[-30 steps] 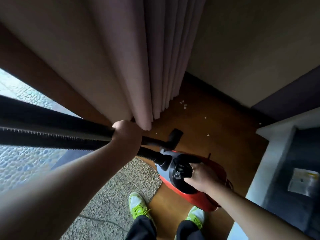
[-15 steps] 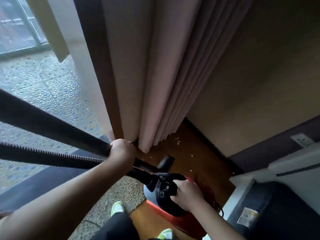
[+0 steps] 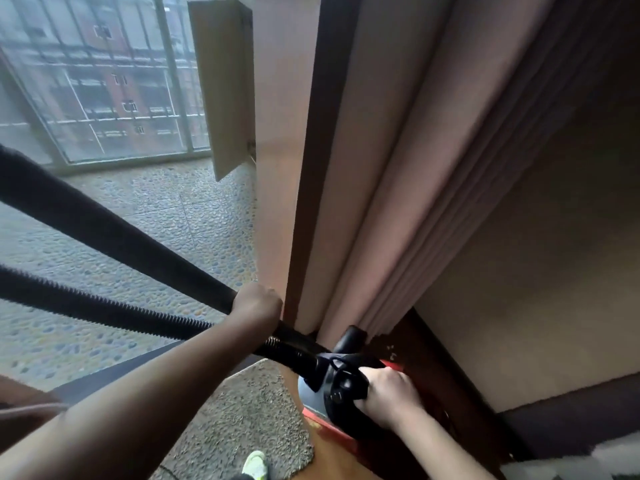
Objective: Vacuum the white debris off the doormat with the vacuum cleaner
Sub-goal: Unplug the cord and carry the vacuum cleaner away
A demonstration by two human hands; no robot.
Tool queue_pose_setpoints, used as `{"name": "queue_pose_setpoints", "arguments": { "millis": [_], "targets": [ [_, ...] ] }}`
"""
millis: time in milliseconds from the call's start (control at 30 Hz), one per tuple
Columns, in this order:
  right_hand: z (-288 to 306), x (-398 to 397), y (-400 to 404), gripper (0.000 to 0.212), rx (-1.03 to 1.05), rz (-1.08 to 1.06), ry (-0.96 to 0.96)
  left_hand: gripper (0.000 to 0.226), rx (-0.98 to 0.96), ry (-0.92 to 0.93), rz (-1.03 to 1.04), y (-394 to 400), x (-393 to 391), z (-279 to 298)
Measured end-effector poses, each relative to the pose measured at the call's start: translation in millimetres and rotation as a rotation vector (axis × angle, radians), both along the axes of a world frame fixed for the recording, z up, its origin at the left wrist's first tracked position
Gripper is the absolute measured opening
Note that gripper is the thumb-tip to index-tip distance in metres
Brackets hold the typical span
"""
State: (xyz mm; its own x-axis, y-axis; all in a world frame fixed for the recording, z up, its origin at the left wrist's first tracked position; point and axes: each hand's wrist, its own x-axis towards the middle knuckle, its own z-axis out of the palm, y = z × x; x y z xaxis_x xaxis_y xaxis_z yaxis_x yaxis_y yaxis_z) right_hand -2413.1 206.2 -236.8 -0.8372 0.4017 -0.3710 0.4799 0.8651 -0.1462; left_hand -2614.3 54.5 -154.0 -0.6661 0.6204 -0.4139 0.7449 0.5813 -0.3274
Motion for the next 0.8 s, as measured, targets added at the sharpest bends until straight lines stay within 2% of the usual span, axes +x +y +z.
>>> {"name": "queue_pose_setpoints", "arguments": {
  "millis": [167, 467, 800],
  "targets": [
    [7, -24, -16, 0.032, 0.007, 0.119, 0.04, 0.028, -0.028, 0.07, 0.039, -34, 3, 19],
    [6, -39, -64, 0.038, 0.007, 0.49, 0.051, 0.03, -0.069, 0.063, 0.297, -132, 64, 32],
    [32, -58, -171, 0.045, -0.078, 0.833, 0.141, 0.027, -0.129, 0.097, 0.573, -253, 115, 67]
  ]
}}
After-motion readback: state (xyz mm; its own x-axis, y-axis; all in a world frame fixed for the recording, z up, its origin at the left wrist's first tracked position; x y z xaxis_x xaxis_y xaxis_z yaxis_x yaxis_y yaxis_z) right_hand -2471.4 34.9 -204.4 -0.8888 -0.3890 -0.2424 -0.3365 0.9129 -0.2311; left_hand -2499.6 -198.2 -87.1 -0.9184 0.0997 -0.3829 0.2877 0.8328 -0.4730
